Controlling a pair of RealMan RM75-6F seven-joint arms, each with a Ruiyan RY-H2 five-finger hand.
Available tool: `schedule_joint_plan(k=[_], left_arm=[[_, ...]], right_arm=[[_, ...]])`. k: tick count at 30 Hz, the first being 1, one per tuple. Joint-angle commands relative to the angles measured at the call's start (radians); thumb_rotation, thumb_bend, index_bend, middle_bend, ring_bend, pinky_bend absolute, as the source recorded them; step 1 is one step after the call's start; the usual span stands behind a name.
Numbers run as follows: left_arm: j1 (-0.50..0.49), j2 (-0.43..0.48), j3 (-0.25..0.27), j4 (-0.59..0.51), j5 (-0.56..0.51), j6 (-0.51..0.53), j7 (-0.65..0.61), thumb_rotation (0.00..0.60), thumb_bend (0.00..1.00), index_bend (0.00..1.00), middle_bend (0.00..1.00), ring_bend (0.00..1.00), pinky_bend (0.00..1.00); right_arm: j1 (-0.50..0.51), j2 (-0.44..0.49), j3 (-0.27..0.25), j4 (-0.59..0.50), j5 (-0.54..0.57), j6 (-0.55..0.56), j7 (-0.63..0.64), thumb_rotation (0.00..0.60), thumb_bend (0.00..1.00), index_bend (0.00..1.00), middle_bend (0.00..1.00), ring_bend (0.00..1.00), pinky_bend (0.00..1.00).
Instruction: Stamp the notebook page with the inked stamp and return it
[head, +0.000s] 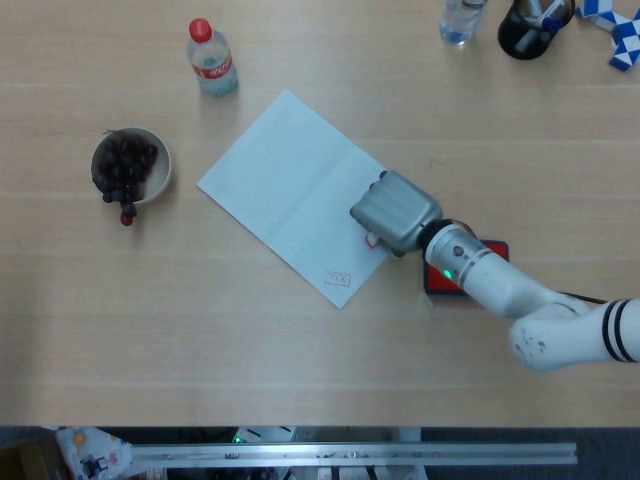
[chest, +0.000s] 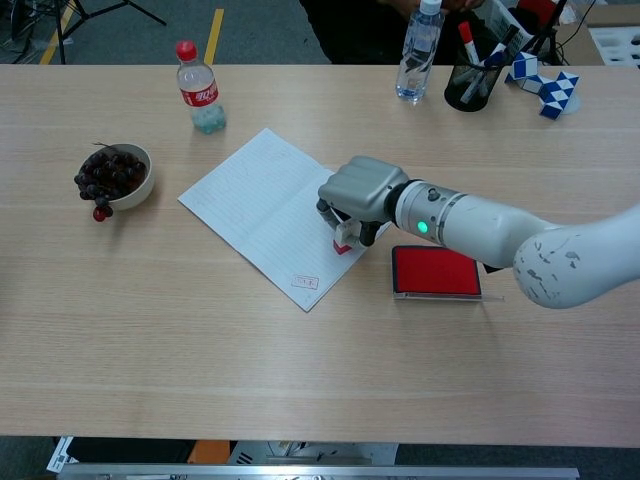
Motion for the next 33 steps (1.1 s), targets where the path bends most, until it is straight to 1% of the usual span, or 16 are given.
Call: schedule_joint_plan(k=[1, 20, 33], left_arm=[[0.000, -0.001, 0.000, 0.001, -0.001, -0.001, -0.001, 0.600, 0.19, 0.26, 0.23, 0.17, 0.10], [0.003, -0.003, -0.001, 0.012, -0.007, -0.003, -0.008, 0.600, 0.19, 0.26, 0.21, 0.17, 0.10], [0.003, -0.004, -0.001, 0.014, -0.011, -0.007, -0.009, 0.600, 0.19, 0.25, 0.22, 0.17, 0.10]], right_arm=[[0.005, -0.009, -0.004, 0.010, 0.006, 0.002, -0.004, 0.600, 0.34, 0.75, 0.58, 0.48, 0.40], [0.021, -0.046, -0.020, 0.054, 0.022, 0.004, -0.012, 0.600, 0.34, 0.77, 0.59, 0.48, 0.41], [0.025, -0.055, -0.030, 0.063, 0.025, 0.005, -0.019, 0.600, 0.34, 0.77, 0.60, 0.48, 0.41]])
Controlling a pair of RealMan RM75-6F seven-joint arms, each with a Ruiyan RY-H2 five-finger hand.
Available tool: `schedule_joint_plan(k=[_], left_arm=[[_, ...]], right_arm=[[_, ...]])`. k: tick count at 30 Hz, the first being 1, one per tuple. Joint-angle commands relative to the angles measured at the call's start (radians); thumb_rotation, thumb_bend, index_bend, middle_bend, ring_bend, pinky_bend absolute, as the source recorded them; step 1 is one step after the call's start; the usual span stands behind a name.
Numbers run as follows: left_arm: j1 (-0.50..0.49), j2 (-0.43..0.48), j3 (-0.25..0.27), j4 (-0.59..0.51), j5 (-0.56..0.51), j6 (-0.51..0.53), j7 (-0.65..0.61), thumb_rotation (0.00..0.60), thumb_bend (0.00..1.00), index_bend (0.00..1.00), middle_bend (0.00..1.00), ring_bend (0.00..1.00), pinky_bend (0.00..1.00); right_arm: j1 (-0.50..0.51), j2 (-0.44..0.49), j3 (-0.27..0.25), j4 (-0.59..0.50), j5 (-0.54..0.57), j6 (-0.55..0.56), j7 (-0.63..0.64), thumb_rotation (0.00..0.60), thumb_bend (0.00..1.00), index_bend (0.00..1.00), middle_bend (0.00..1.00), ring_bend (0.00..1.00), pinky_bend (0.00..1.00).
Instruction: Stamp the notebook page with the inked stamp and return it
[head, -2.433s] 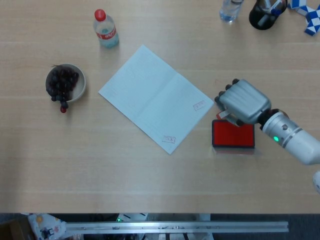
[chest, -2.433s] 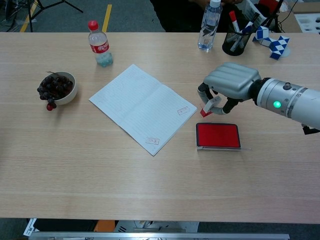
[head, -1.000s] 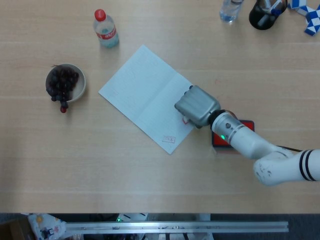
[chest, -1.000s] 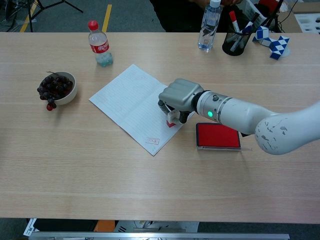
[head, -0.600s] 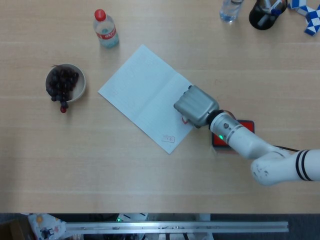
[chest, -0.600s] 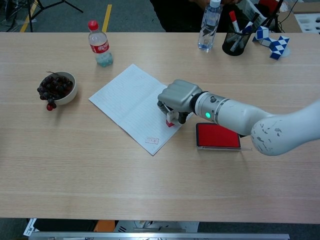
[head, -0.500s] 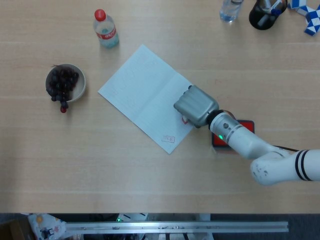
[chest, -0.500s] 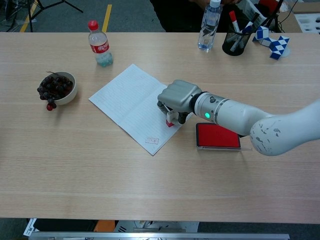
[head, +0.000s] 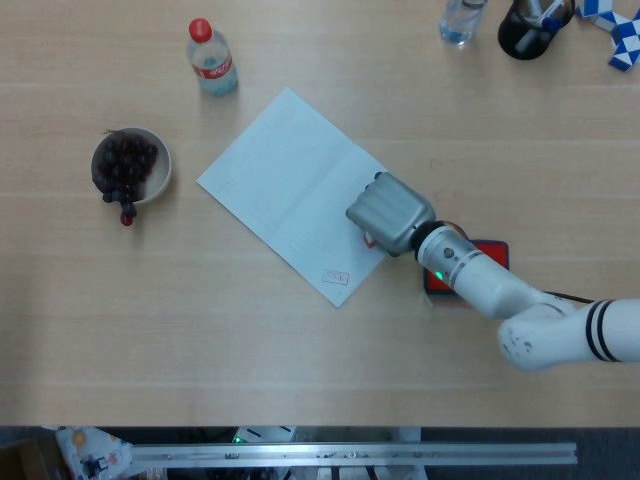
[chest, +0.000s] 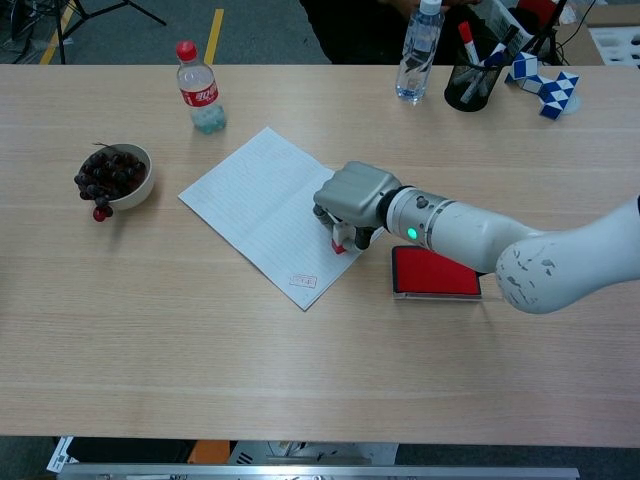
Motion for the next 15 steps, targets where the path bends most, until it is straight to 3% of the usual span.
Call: schedule_joint_plan(k=[1, 15], left_arm=[[0.000, 0.000, 0.000, 0.000, -0.001, 0.000, 0.000, 0.600, 0.19, 0.25, 0.21, 0.17, 0.10], [0.000, 0.000, 0.000, 0.002, -0.001, -0.002, -0.001, 0.600, 0.19, 0.25, 0.21, 0.17, 0.10]], right_arm=[[0.001, -0.001, -0.001, 0.001, 0.001, 0.001, -0.002, 0.600, 0.34, 0.77, 0.60, 0.48, 0.41], [0.004, -0.006, -0.006, 0.002, 0.003, 0.005, -0.011, 0.600, 0.34, 0.77, 0.60, 0.48, 0.41]])
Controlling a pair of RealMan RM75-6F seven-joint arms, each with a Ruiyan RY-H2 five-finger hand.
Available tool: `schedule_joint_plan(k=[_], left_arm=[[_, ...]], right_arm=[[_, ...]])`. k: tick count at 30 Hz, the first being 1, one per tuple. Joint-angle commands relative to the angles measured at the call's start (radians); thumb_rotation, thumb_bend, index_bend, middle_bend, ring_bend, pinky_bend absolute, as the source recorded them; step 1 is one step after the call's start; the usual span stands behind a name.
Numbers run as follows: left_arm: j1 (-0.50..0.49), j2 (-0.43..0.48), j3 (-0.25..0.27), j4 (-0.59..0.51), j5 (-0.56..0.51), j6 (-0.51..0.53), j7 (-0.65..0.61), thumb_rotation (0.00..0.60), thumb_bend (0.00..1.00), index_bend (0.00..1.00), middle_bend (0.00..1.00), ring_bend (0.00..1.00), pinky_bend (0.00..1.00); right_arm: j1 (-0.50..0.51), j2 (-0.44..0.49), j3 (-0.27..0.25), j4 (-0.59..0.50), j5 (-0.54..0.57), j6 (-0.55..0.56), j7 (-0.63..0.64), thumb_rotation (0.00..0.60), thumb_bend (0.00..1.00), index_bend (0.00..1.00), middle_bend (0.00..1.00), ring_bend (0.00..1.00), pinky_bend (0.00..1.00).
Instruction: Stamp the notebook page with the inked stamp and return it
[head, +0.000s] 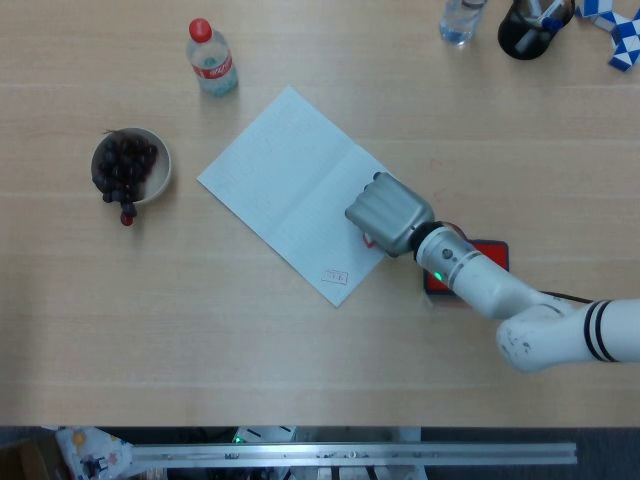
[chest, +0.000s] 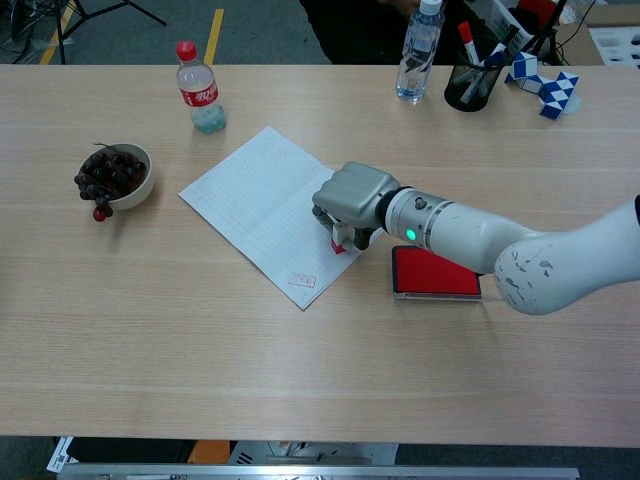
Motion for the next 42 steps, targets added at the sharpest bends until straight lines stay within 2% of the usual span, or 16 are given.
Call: schedule_joint_plan(k=[1, 7, 13, 17, 22, 29, 42], left_arm=[[0.000, 0.000, 0.000, 0.000, 0.000, 0.000, 0.000, 0.600, 0.19, 0.25, 0.21, 0.17, 0.10], [0.002, 0.002, -0.001, -0.003, 0.002, 0.005, -0.003, 0.600, 0.19, 0.25, 0.21, 0.17, 0.10], [0.001, 0.004, -0.001, -0.011, 0.009, 0.008, 0.001, 0.600, 0.19, 0.25, 0.21, 0.17, 0.10], [0.001, 0.004, -0.001, -0.012, 0.010, 0.009, 0.002, 0.600, 0.19, 0.25, 0.21, 0.17, 0.10], [-0.002, 0.002, 0.000, -0.011, 0.013, 0.005, 0.006, 0.600, 0.19, 0.25, 0.21, 0.17, 0.10], [-0.007, -0.003, 0.003, -0.012, 0.016, -0.004, 0.015, 0.600, 0.19, 0.25, 0.21, 0.17, 0.10], [-0.009, -0.007, 0.007, -0.010, 0.014, -0.013, 0.021, 0.600, 0.19, 0.25, 0.21, 0.17, 0.10]], right_arm=[[0.000, 0.000, 0.001, -0.002, -0.002, 0.001, 0.002, 0.600, 0.34, 0.77, 0.60, 0.48, 0.41], [-0.011, 0.036, 0.033, -0.053, -0.028, 0.028, 0.049, 0.600, 0.34, 0.77, 0.60, 0.48, 0.41], [-0.031, 0.130, 0.058, -0.144, -0.054, 0.069, 0.087, 0.600, 0.34, 0.77, 0.60, 0.48, 0.41], [-0.055, 0.207, 0.047, -0.189, -0.065, 0.086, 0.108, 0.600, 0.34, 0.77, 0.60, 0.48, 0.41], [-0.091, 0.289, 0.003, -0.211, -0.091, 0.091, 0.121, 0.600, 0.34, 0.77, 0.60, 0.48, 0.41], [-0.144, 0.324, -0.047, -0.158, -0.120, 0.080, 0.162, 0.600, 0.34, 0.77, 0.60, 0.48, 0.41], [-0.193, 0.253, -0.047, 0.006, -0.156, 0.046, 0.227, 0.600, 0.32, 0.77, 0.56, 0.45, 0.42]])
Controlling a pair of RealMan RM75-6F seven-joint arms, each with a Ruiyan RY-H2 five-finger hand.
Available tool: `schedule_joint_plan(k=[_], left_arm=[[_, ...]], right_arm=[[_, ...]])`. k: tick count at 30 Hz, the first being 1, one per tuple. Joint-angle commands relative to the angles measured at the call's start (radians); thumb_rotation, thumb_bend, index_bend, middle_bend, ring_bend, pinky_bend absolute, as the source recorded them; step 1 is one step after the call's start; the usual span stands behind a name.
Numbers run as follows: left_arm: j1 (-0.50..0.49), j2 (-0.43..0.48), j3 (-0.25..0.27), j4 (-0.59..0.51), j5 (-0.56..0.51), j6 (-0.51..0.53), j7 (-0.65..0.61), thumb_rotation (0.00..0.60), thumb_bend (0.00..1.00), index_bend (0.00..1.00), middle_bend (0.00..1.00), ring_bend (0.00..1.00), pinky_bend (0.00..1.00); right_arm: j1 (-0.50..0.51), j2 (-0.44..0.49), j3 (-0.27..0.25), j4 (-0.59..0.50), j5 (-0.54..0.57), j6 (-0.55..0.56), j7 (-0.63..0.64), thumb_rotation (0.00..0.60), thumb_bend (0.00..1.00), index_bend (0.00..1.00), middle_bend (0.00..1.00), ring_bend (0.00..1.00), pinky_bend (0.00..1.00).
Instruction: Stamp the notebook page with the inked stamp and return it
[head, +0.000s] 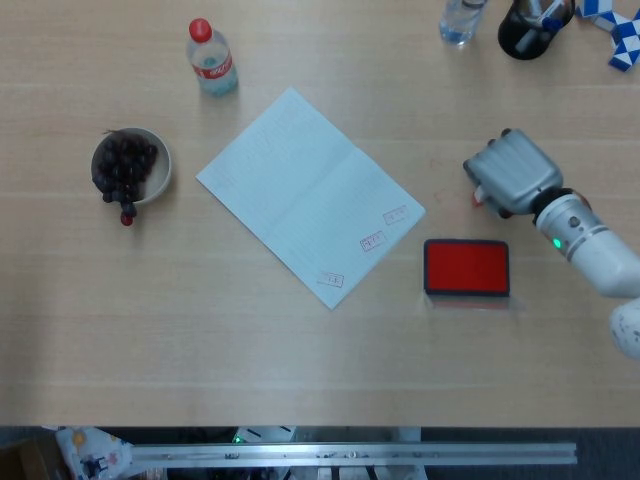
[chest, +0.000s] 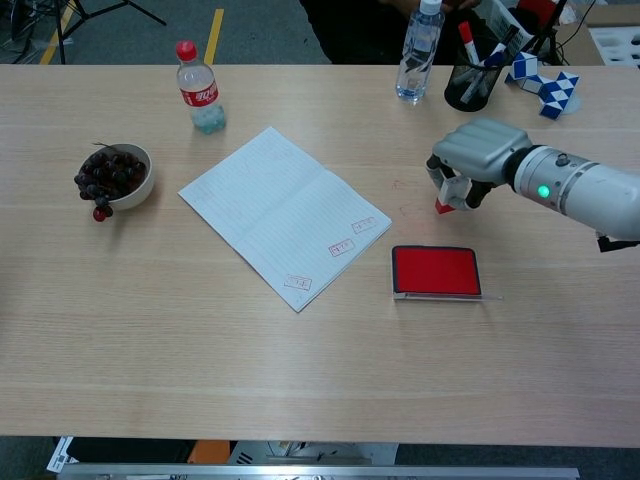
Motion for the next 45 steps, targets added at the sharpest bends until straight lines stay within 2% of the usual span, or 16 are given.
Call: schedule_joint_plan(k=[1, 22, 35, 45], left_arm=[[0.001, 0.000, 0.000, 0.001, -0.001, 0.000, -0.001, 0.600, 0.19, 0.25, 0.21, 0.17, 0.10], [-0.003, -0.002, 0.001, 0.003, 0.000, -0.003, 0.001, 0.600, 0.19, 0.25, 0.21, 0.17, 0.10], [-0.002, -0.002, 0.001, 0.003, 0.001, 0.000, 0.001, 0.600, 0.19, 0.25, 0.21, 0.17, 0.10], [-0.003, 0.003, 0.000, -0.003, 0.000, 0.001, 0.002, 0.600, 0.19, 0.25, 0.21, 0.17, 0.10]], right_arm=[[-0.012, -0.024, 0.005, 0.036, -0.009, -0.009, 0.014, 0.600, 0.32, 0.77, 0.56, 0.44, 0.42], [-0.043, -0.053, 0.029, 0.083, -0.035, -0.034, 0.018, 0.600, 0.27, 0.61, 0.46, 0.37, 0.39], [-0.055, -0.054, 0.043, 0.087, -0.054, -0.041, 0.031, 0.600, 0.26, 0.46, 0.40, 0.33, 0.35], [-0.066, -0.009, 0.059, 0.047, -0.069, -0.023, 0.041, 0.600, 0.26, 0.38, 0.38, 0.32, 0.34]])
